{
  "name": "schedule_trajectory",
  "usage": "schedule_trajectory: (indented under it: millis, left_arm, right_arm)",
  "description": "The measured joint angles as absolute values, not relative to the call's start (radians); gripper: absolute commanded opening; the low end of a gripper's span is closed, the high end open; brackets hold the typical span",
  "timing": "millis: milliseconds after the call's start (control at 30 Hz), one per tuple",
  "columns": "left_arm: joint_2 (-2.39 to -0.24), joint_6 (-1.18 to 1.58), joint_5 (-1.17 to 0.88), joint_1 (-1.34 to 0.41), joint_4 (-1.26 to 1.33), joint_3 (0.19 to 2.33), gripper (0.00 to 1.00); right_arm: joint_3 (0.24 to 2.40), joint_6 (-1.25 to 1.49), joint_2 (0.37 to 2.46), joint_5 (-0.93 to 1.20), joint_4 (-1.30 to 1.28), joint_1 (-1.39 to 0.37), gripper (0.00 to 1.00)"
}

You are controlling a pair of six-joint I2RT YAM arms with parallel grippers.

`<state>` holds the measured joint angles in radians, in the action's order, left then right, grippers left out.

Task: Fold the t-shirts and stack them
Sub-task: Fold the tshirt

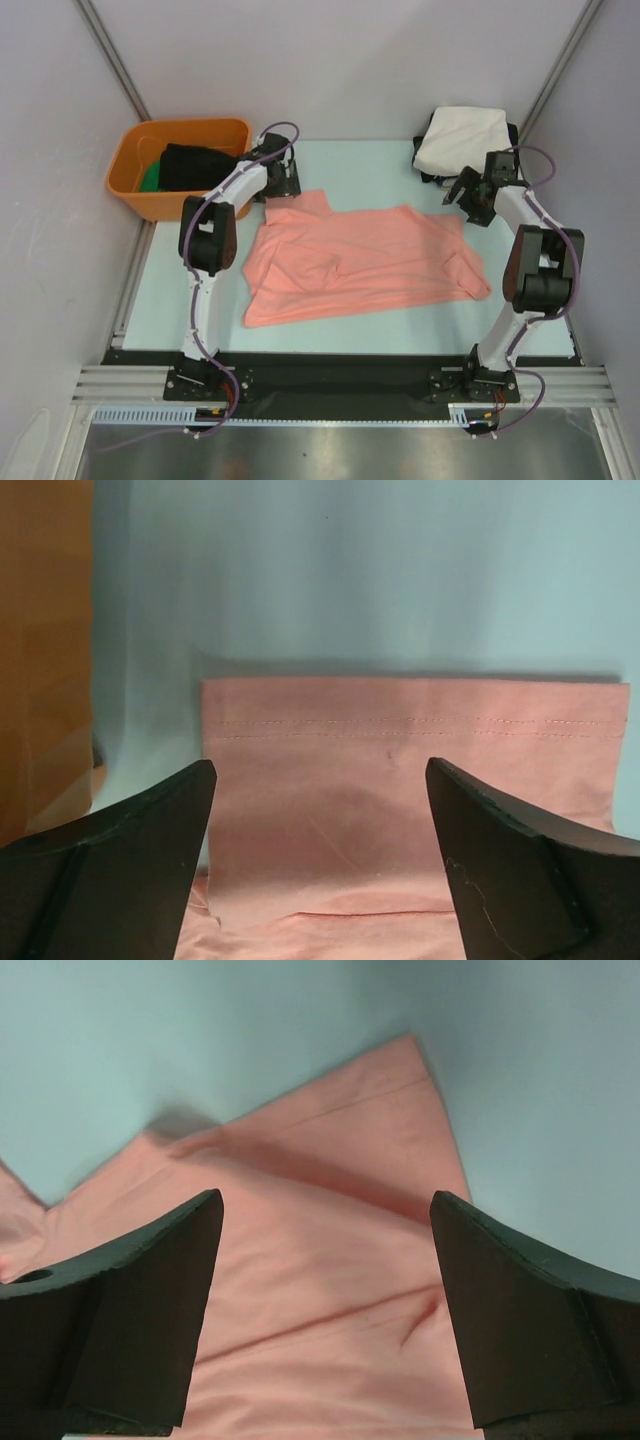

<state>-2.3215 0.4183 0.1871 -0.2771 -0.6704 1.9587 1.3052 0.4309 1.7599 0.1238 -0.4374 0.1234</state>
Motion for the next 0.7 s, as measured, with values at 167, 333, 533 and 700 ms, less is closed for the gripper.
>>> schedule_trajectory:
  millis: [167,333,533,700]
  left_arm:
    - [-2.347,0.417,0.167,-0.277,-0.672,1.964,0.89]
    - [-2.365,0.416,0.160,-0.273,-0.677,1.973,0.82]
    - [-2.370,0.417,0.157,-0.268,-0.682,1.979,0.67]
    - [-2.370,0.417,0.155,-0.256,-0.686,1.979,0.45]
  right_arm:
    - [1.431,0.424,1.938,0.089,-0.463,0.110,0.84]
    - [1.507,0.412,2.039,0.004,-0.477,0.077,0.81]
    - [1.512,0.403,2.077,-0.048,-0.483,0.054,0.67]
    - [1.509,0.391,2.082,-0.073,-0.480,0.054,0.33]
